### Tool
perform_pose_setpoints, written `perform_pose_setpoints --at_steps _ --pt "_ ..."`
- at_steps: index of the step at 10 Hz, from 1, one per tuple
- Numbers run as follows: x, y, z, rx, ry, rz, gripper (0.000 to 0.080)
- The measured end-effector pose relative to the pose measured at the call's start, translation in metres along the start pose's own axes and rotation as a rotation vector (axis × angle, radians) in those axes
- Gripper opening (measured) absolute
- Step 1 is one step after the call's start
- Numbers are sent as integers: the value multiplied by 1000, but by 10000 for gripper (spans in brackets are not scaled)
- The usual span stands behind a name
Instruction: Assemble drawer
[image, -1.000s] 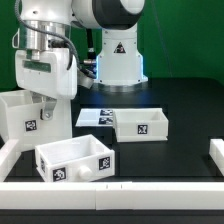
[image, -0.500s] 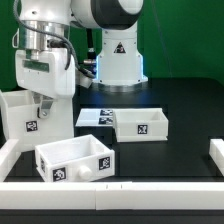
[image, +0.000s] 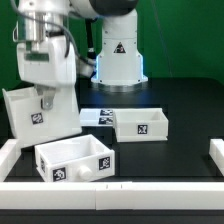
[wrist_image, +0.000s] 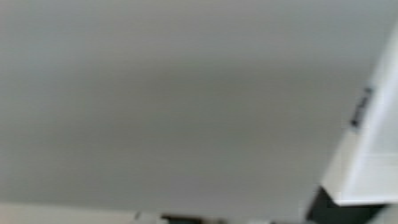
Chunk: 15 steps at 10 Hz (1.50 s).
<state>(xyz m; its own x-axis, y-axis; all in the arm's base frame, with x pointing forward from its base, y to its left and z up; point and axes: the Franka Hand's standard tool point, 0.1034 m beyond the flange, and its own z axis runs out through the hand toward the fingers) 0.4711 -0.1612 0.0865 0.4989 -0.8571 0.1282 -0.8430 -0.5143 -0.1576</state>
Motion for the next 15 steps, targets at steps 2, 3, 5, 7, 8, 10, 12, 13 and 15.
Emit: perform_pose_setpoints --at_steps 2,3,5,7,8,10,12,13,15 --pt "2 3 -25 59 -3 27 85" --pt "2 3 -35 90 -58 56 73" --pt "0 3 -36 98 -128 73 60" --pt "3 4 -38 114 -249 92 46" --pt "2 4 -37 112 -247 90 46" --pt "6 -4 -35 52 -229 -32 298" --pt "11 -16 -29 -10 -211 -199 436" --pt "3 -24 -26 -42 -204 -288 565" --pt "1 -23 -23 -30 -190 -266 631"
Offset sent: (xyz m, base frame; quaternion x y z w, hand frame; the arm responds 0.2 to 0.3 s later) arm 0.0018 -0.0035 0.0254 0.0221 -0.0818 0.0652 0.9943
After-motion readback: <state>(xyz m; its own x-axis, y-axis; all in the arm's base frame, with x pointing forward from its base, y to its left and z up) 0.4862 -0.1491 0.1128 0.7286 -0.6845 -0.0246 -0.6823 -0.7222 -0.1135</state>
